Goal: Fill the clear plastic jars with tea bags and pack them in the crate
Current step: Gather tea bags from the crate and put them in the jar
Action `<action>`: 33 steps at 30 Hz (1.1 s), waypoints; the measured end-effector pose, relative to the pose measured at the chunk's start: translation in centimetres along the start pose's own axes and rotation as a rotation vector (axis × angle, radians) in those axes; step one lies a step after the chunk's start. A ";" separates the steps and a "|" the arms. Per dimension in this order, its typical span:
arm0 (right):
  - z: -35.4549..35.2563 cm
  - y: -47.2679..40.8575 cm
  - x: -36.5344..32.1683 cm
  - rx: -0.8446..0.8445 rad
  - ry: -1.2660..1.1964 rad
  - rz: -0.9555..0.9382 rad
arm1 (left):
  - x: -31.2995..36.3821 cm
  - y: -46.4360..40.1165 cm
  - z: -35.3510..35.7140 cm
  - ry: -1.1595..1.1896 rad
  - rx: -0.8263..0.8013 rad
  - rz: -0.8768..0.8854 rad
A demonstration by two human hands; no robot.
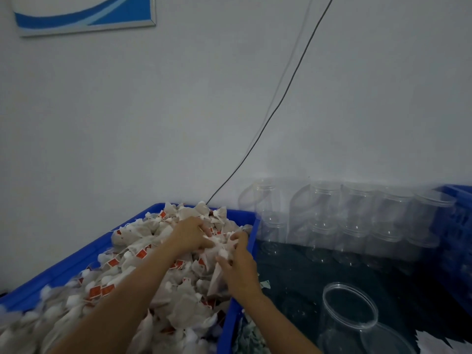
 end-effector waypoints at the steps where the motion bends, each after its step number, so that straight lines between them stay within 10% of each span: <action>1: 0.1 -0.1 0.1 -0.013 -0.023 0.019 | 0.6 0.4 0.0 0.048 -0.038 0.019; 10: 0.2 -0.4 0.3 -0.083 0.104 0.067 | 1.6 2.0 0.7 0.522 -0.312 -0.016; 13: 0.2 -0.4 0.2 0.005 0.141 0.000 | 0.0 1.5 0.9 0.885 -0.163 -0.162; 16: 0.4 -0.2 0.3 0.020 0.121 -0.009 | -3.3 0.6 2.4 0.472 0.036 -0.272; 21: 0.3 -0.3 0.8 0.032 0.159 -0.005 | -5.4 0.5 7.8 -0.137 -0.173 -0.119; 33: -0.6 -0.3 1.1 0.101 -0.088 0.039 | -3.8 0.7 4.3 0.058 0.147 -0.076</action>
Point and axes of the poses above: each hand's wrist, its own y-axis away from the middle knuckle, its own z-axis out of the palm, x = y × z, the point moved 5 cm from there along -y, towards the middle knuckle, and after that the axes turned 13 degrees about -y, right-handed, at the moved point
